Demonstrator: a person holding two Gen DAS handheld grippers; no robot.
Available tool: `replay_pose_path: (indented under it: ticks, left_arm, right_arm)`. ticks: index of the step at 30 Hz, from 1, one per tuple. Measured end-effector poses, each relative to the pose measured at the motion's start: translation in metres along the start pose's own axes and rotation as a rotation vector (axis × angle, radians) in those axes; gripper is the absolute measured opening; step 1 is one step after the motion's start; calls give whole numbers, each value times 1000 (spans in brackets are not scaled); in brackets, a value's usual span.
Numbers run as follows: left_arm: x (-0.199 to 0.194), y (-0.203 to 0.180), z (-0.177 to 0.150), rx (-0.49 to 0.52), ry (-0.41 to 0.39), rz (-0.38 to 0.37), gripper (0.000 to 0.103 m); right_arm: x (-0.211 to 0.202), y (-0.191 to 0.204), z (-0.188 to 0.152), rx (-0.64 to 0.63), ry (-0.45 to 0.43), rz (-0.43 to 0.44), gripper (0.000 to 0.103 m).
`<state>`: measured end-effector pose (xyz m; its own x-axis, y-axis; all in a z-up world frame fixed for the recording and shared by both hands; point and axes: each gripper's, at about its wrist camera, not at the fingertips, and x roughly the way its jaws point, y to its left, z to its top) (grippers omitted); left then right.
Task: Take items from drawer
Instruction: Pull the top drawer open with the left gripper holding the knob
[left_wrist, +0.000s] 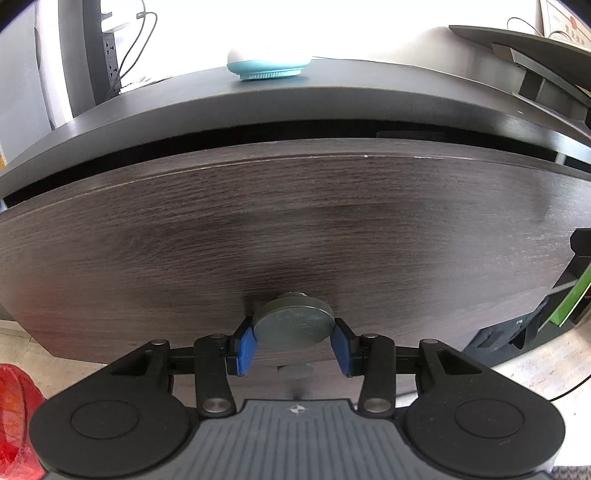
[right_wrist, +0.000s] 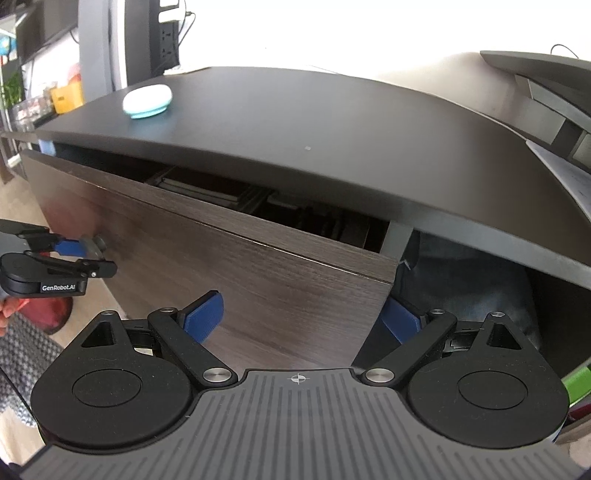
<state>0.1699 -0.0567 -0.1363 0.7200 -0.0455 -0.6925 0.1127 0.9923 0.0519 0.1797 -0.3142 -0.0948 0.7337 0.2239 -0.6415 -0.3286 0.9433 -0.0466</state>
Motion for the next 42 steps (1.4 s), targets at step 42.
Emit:
replay_pose_path:
  ticks: [42]
  left_arm:
    - [-94, 0, -87, 60, -61, -33, 62]
  right_arm:
    - [-86, 48, -64, -44, 64, -47, 96]
